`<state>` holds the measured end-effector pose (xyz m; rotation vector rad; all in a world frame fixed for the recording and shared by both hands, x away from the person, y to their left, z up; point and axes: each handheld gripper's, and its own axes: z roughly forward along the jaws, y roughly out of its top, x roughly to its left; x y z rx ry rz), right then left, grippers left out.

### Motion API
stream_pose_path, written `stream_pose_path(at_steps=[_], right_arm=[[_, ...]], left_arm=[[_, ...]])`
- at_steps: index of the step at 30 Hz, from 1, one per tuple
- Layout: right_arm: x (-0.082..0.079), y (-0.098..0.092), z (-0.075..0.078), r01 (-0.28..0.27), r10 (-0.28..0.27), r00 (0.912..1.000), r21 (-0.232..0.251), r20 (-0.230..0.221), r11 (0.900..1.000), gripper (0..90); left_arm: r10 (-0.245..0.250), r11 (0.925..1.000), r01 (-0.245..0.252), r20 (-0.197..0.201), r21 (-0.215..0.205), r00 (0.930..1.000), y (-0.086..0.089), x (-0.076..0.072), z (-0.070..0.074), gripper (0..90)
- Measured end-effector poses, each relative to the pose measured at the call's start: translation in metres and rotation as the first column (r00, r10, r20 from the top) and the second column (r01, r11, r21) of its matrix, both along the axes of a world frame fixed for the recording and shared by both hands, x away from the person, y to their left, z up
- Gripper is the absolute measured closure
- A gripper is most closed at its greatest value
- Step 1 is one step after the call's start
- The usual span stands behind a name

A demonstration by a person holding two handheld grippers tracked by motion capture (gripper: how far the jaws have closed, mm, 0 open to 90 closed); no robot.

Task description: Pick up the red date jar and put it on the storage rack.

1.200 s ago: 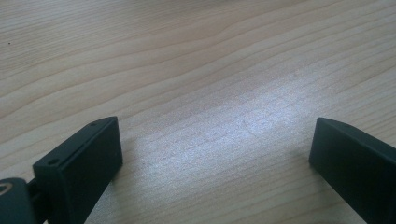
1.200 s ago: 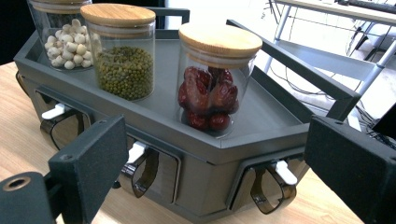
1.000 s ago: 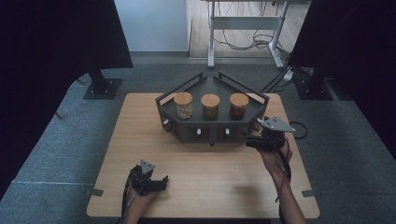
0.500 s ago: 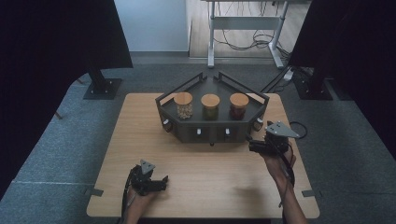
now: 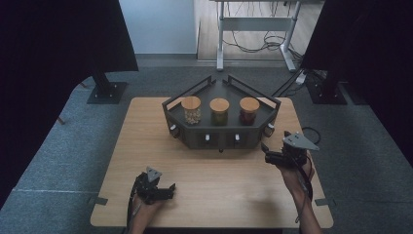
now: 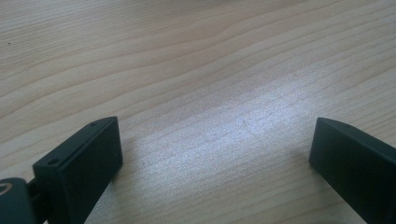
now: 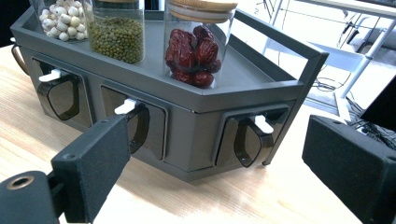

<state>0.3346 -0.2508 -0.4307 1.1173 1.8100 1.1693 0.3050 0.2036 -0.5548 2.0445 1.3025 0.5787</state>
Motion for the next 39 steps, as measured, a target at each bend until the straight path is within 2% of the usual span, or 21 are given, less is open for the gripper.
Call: stream_pose_path(at_steps=[16, 39], right_arm=[[-0.010, -0.006, -0.016, 0.017, -0.017, 0.9997, -0.034, -0.018, 0.999, 7.5], [-0.022, -0.016, -0.041, 0.042, -0.044, 0.9974, -0.039, -0.057, 0.998, 7.6]], left_arm=[[-0.002, 1.0000, 0.002, -0.001, 0.003, 1.0000, 0.000, 0.000, 0.000, 2.2], [-0.001, 1.0000, 0.001, -0.001, 0.003, 1.0000, 0.000, 0.000, 0.000, 2.3]])
